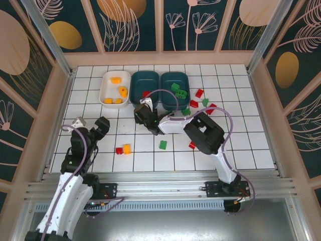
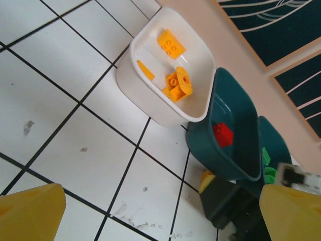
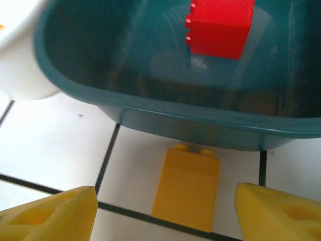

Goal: Sort the legos into containers by color

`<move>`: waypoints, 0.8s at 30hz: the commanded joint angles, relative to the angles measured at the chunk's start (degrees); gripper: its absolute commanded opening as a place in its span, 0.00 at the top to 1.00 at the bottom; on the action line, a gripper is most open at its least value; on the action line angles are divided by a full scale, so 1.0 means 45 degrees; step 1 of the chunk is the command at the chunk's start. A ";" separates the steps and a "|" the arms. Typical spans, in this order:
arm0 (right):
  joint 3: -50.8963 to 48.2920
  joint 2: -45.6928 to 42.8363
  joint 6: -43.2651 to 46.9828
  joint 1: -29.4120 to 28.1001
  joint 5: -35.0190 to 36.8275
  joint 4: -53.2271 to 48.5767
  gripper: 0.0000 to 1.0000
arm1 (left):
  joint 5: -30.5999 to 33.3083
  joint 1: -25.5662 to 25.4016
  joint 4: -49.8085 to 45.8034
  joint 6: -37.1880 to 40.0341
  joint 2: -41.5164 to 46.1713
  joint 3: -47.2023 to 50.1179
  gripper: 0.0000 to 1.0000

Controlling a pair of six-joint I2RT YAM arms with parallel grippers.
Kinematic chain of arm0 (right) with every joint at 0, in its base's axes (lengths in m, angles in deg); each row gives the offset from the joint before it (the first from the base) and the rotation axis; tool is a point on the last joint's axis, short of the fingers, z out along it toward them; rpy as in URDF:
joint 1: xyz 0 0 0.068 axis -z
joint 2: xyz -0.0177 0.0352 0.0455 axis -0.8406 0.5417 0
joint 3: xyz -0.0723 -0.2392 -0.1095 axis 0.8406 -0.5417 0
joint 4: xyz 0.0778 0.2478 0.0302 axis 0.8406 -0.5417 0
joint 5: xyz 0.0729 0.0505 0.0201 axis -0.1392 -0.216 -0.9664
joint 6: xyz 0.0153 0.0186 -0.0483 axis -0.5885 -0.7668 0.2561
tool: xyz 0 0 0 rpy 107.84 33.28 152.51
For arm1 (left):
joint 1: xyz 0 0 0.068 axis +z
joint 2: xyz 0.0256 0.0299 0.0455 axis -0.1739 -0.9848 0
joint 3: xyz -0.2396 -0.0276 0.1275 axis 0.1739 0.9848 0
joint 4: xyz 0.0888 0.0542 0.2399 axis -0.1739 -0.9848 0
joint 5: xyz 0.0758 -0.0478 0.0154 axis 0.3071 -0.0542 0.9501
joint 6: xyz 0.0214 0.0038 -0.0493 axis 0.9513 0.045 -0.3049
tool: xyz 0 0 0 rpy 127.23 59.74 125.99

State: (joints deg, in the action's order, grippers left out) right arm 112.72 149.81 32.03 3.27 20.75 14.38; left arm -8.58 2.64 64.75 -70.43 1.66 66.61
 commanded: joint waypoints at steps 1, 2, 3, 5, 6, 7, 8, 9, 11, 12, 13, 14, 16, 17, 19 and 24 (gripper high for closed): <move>0.0534 0.0293 -0.0984 0.0090 0.0720 -0.1007 0.28 | 0.0041 0.0077 -0.0913 -0.0276 0.0718 0.0135 0.02; 0.0618 0.0378 -0.1152 0.0090 0.0689 -0.1123 0.28 | -0.0037 0.0077 -0.0963 -0.0314 0.0825 0.0158 0.02; 0.0743 0.0496 -0.1253 0.0090 0.0696 -0.1274 0.28 | -0.0118 0.0077 -0.0987 -0.0334 0.0859 0.0164 0.01; 0.0987 0.0734 -0.1446 0.0103 0.0837 -0.1576 0.29 | -0.0200 0.0077 -0.0999 -0.0412 0.0823 0.0242 0.02; 0.1071 0.0816 -0.1466 0.0117 0.0837 -0.1637 0.29 | -0.0278 0.0077 -0.0927 -0.0444 0.0785 0.0302 0.01; 0.1157 0.0905 -0.1485 0.0158 0.0838 -0.1688 0.30 | -0.0388 0.0082 -0.0827 -0.0437 0.0752 0.0355 0.02; 0.1181 0.0972 -0.1496 0.0195 0.0824 -0.1662 0.31 | -0.0403 0.0079 -0.0794 -0.0458 0.0713 0.0402 0.01; 0.1182 0.1026 -0.1472 0.0240 0.0751 -0.1516 0.32 | -0.0416 0.0077 -0.0760 -0.0529 0.0671 0.0446 0.01; 0.1172 0.1106 -0.1498 0.0373 0.0471 -0.1350 0.36 | -0.0505 0.0078 -0.0647 -0.0534 0.0622 0.0490 0.02; 0.1135 0.1102 -0.1487 0.0420 0.0342 -0.1218 0.41 | -0.0521 0.0072 -0.0603 -0.0544 0.0588 0.0510 0.02; 0.1087 0.1098 -0.1478 0.0459 0.0293 -0.1119 0.45 | -0.0545 0.0067 -0.0568 -0.0544 0.0573 0.0524 0.02; 0.1041 0.1052 -0.1388 0.0461 0.0205 -0.0997 0.52 | -0.0531 0.0077 -0.0558 -0.0534 0.0544 0.0530 0.01; 0.0775 0.0854 -0.1177 0.0407 0.0138 -0.0594 0.63 | -0.0532 0.0077 -0.0558 -0.0463 0.0474 0.0474 0.01; 0.0645 0.0730 -0.1136 0.0393 0.0132 -0.0443 0.65 | -0.0504 0.0077 -0.0577 -0.0437 0.0456 0.0461 0.02; 0.0260 0.0388 -0.0984 0.0342 -0.0008 -0.0058 0.69 | -0.0454 0.0078 -0.0578 -0.0377 0.0389 0.0409 0.01; -0.0886 -0.0894 -0.0582 -0.0172 0.0232 0.0548 0.75 | -0.0428 0.0077 -0.0576 -0.0270 0.0231 0.0256 0.02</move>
State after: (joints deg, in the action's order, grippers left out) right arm 112.06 151.14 28.20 4.56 20.86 14.31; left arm -10.17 2.64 62.00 -72.16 2.92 68.25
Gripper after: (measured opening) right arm 0.298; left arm 0.985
